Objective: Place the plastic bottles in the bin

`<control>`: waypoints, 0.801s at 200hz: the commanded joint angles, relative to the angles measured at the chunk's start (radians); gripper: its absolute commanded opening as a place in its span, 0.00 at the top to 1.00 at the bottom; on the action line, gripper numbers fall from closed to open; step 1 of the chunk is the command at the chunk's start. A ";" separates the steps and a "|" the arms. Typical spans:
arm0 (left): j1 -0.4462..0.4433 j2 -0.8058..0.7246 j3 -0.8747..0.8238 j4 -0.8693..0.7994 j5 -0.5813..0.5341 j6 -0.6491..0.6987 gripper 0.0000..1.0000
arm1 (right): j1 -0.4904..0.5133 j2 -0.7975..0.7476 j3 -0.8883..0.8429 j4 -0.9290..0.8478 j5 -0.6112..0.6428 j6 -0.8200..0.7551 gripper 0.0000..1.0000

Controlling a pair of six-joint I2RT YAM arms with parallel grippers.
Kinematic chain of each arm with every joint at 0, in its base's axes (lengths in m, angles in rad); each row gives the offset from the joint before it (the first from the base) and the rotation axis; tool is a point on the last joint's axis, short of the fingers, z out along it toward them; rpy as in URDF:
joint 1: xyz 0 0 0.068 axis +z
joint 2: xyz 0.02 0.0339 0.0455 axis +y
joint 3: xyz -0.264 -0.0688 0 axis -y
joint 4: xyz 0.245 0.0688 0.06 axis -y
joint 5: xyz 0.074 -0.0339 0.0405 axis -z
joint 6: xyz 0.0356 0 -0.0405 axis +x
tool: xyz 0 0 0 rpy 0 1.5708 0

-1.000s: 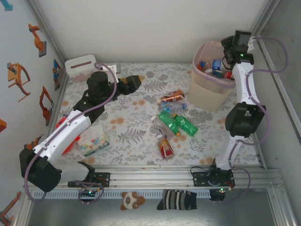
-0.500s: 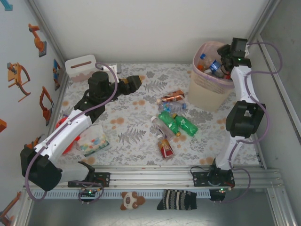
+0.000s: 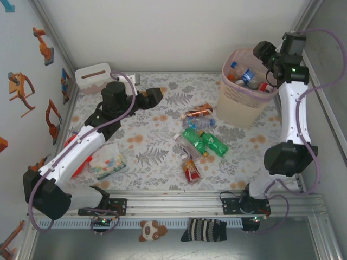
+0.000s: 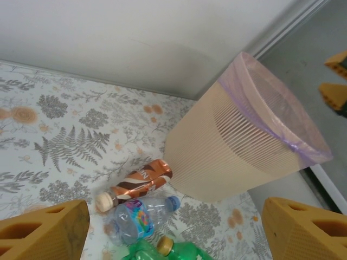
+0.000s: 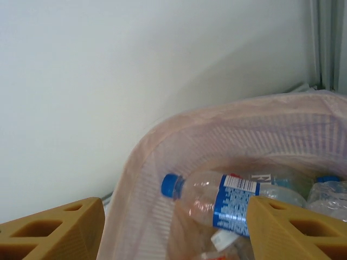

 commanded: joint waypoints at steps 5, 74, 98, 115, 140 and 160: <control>0.001 0.013 0.049 -0.114 -0.027 0.059 0.20 | 0.036 -0.093 -0.039 -0.109 -0.044 -0.167 0.33; -0.019 0.045 0.017 -0.278 -0.045 0.051 0.22 | 0.267 -0.275 -0.162 -0.328 0.082 -0.310 0.40; -0.018 0.030 -0.025 -0.297 -0.065 0.035 0.22 | 0.388 -0.311 -0.237 -0.374 0.139 -0.314 0.44; -0.014 0.015 -0.059 -0.297 -0.073 0.024 0.22 | 0.474 -0.325 -0.298 -0.400 0.173 -0.314 0.47; 0.008 -0.012 -0.108 -0.297 -0.076 0.002 0.22 | 0.603 -0.307 -0.382 -0.415 0.235 -0.313 0.50; 0.039 -0.049 -0.148 -0.300 -0.080 -0.021 0.22 | 0.699 -0.251 -0.421 -0.412 0.243 -0.300 0.52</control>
